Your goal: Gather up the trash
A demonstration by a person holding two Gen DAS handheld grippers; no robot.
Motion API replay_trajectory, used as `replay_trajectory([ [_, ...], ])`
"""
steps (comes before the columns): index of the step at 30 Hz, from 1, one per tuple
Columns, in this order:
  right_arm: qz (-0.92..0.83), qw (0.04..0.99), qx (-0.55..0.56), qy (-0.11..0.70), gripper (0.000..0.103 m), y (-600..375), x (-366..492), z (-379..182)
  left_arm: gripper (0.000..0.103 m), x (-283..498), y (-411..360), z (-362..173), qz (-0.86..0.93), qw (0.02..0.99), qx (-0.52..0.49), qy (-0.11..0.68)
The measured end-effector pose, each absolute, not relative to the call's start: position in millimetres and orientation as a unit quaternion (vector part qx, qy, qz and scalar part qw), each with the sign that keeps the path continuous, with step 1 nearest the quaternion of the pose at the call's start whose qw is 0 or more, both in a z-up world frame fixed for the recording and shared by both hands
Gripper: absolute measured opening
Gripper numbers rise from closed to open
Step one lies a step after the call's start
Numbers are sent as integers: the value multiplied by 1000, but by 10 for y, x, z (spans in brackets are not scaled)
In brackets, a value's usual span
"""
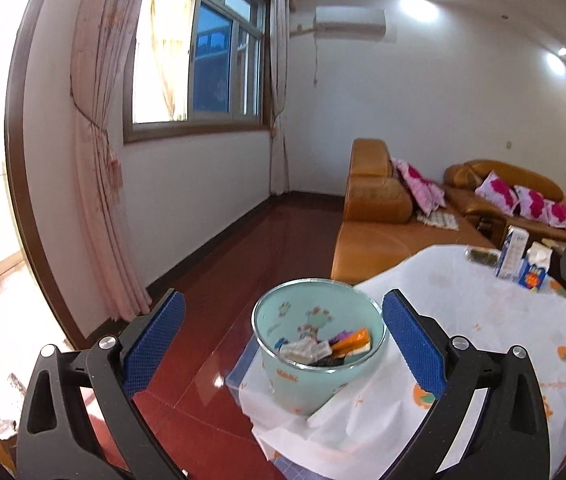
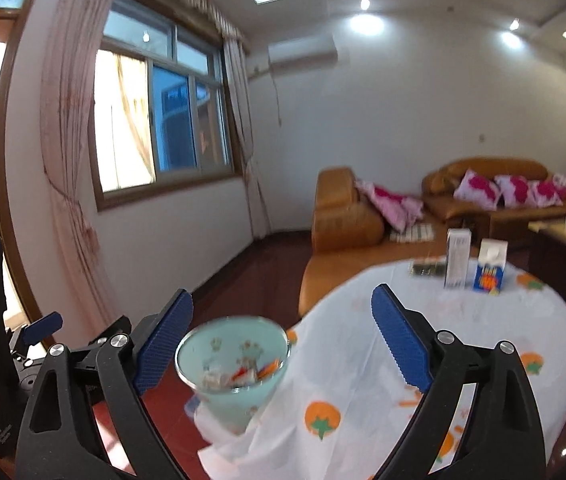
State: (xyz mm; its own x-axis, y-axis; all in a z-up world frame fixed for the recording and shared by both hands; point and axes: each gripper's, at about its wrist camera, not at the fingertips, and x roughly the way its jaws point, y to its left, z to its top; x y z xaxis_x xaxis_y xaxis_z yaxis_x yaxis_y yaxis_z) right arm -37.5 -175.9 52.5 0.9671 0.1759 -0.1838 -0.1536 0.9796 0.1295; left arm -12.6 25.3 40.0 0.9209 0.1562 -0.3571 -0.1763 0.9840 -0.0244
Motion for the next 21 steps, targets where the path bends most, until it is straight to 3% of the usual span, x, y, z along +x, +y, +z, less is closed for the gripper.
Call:
replay_trajectory([
  [9,66,995,67,27,92,-1853,-629,697,97,-341,188,579,62,989,-33,131],
  [21,69,993,90,38,92,-1942,-670,681,97,-453,124,639,57,991,-29,117],
])
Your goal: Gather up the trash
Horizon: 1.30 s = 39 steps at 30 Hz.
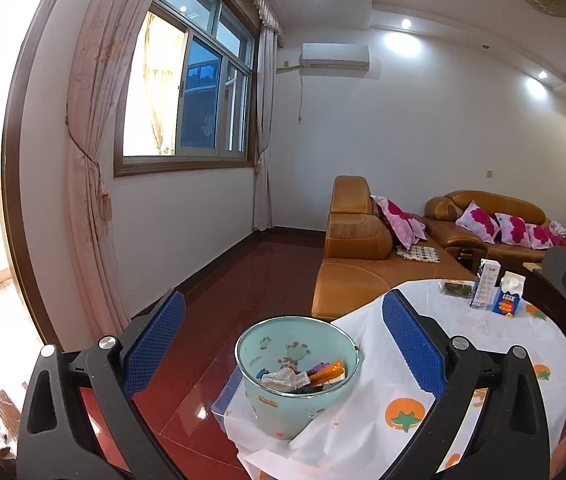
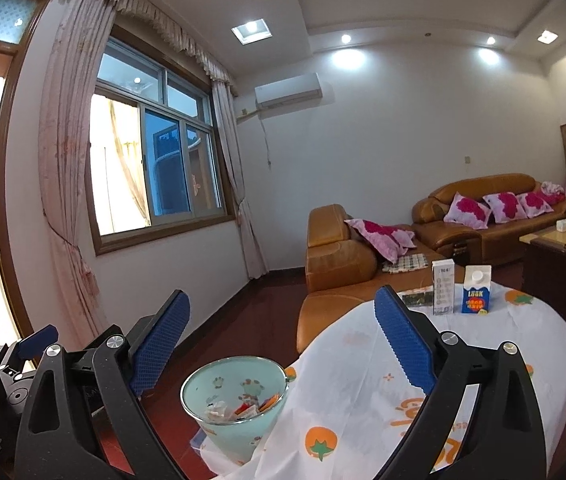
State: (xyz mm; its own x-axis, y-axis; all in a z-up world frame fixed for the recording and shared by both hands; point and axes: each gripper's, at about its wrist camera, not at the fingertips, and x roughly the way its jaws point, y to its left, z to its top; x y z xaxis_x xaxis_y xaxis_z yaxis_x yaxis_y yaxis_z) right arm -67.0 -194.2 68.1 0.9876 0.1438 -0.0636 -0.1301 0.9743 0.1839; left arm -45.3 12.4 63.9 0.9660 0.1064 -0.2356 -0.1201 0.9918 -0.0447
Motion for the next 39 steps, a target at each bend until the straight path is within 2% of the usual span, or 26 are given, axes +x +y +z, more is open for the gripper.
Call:
replay_trajectory([
  [39,65,992,103,42,93,-1908,-727,647,97,-476,112,649,57,991,-27,118],
])
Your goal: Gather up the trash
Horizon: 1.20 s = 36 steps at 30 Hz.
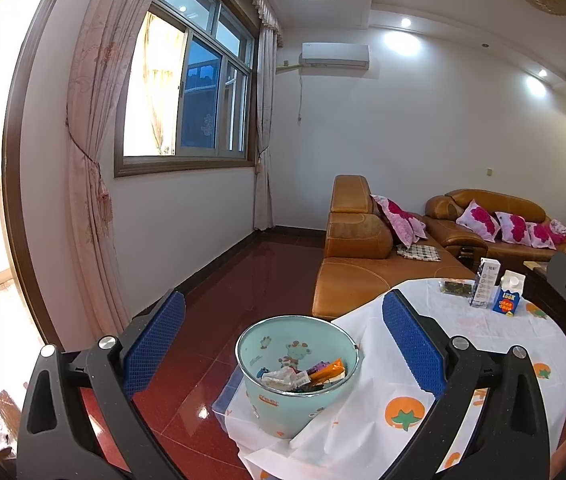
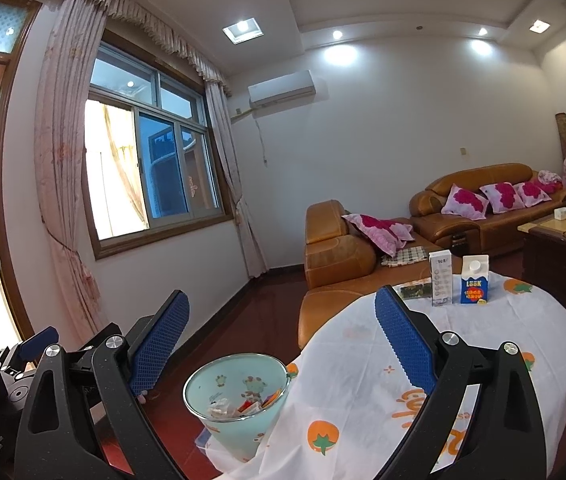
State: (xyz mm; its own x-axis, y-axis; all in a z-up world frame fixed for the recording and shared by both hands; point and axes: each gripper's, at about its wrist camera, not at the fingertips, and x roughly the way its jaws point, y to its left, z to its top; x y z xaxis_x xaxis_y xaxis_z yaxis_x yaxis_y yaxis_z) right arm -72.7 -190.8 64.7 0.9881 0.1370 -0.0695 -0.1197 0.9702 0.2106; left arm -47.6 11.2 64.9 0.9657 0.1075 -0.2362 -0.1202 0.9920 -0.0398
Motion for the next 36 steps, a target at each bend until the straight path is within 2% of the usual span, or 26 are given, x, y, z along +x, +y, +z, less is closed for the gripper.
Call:
replay_trajectory([
  [36,60,991,109,56,93,-1895,-672,612,97,-419,172,588,90,986,-33,134],
])
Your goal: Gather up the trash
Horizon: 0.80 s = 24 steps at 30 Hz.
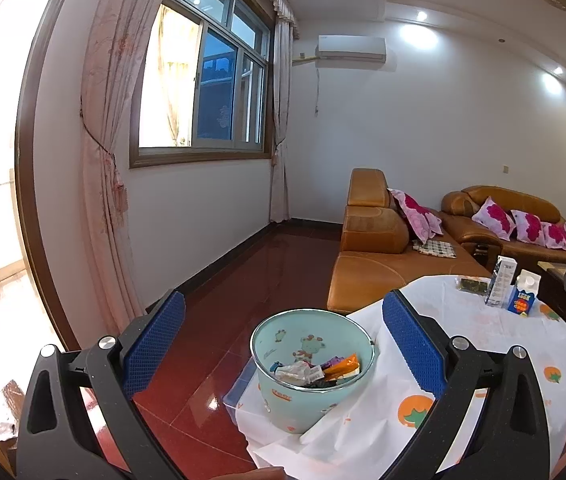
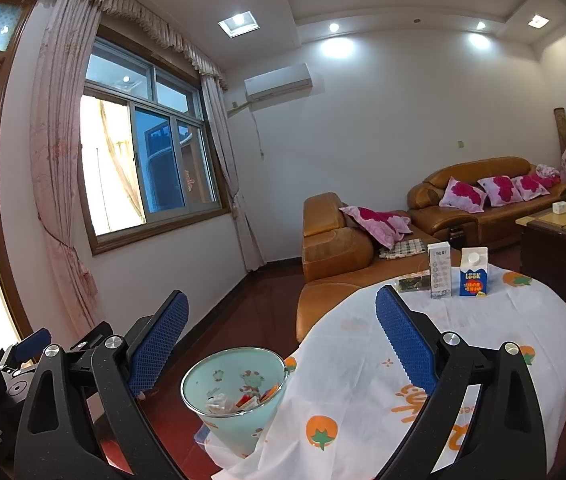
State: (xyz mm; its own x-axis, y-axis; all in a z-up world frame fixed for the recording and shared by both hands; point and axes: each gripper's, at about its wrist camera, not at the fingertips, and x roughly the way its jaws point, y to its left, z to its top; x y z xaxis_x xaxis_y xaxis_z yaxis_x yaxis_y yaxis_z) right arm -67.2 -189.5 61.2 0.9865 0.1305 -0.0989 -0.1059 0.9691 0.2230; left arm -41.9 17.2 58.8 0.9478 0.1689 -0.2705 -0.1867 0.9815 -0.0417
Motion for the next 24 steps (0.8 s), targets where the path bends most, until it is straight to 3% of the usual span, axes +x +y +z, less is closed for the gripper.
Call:
replay_trajectory([
  [24,60,990,113,61,93,-1888,-665,577,97,-357,197,539,61,985,-46,155],
])
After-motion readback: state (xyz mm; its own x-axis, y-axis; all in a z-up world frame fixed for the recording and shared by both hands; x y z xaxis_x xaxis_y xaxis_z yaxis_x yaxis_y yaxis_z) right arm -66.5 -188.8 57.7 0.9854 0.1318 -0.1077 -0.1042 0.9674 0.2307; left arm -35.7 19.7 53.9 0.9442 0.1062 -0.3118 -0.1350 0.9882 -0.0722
